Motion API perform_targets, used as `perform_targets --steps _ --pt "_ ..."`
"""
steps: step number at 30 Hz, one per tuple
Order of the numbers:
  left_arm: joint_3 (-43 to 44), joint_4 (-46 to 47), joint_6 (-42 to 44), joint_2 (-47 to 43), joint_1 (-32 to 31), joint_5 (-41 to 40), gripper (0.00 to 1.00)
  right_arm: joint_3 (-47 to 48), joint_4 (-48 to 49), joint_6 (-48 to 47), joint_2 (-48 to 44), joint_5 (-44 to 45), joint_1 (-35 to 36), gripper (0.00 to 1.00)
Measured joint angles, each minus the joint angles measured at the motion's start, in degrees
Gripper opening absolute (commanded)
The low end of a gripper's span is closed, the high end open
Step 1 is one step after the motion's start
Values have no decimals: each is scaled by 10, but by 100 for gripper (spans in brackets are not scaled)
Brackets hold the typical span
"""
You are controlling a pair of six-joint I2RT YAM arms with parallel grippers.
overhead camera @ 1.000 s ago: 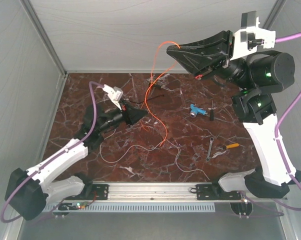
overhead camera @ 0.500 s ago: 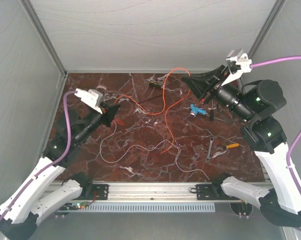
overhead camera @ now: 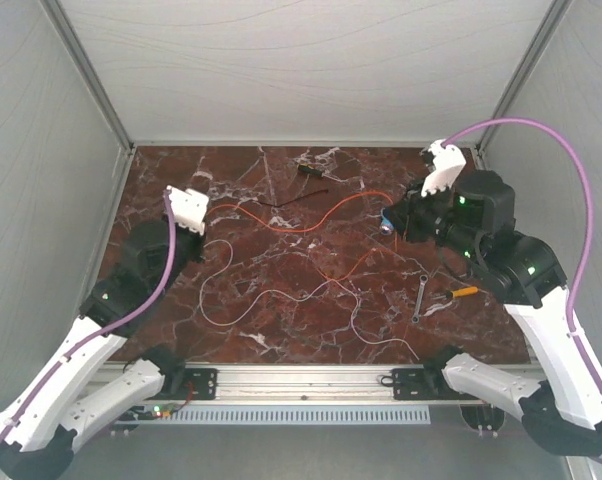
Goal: Zip-tie the wires
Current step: Straighten the cable at the center of the board.
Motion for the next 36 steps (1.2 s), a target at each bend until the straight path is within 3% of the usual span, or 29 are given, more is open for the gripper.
perform_targets --steps 8,14,27,36 --pt "-50 -47 45 1 0 -30 0 -7 -159 36 26 8 0 0" --pt "-87 -60 89 30 0 -61 0 -46 -214 51 51 -21 0 0" --pt "-118 -46 190 158 2 -138 0 -145 -222 56 90 -107 3 0" --pt "-118 -17 236 212 59 -133 0 -209 -192 57 101 -134 7 0"
